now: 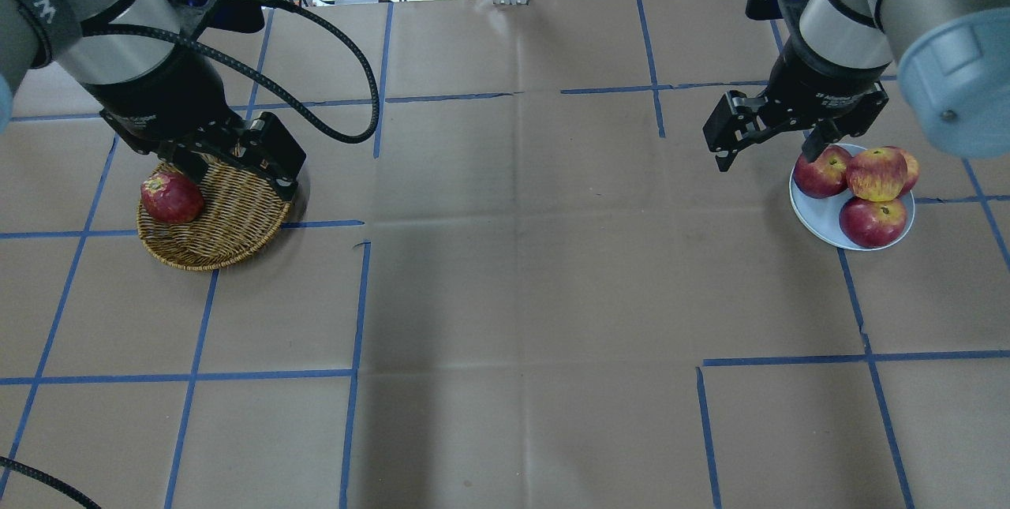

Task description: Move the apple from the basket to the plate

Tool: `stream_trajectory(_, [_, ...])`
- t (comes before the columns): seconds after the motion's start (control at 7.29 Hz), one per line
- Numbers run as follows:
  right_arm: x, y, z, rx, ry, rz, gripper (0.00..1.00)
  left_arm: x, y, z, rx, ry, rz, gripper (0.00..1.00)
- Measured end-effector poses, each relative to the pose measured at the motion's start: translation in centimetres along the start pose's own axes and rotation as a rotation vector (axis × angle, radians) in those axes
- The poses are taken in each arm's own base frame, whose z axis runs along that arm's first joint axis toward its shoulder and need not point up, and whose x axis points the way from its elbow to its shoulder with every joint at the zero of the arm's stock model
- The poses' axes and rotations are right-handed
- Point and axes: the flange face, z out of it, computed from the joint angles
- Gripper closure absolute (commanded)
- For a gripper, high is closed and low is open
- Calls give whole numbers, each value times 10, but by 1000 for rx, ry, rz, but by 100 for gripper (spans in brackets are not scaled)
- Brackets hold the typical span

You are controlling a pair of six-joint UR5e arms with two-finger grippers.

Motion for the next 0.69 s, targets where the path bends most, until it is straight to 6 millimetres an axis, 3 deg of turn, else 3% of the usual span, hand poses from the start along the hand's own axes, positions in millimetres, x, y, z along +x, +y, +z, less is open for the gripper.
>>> stream_trajectory(0.69, [-8,7,-3,6,2,2,0,0,0,0,0,1,0,1])
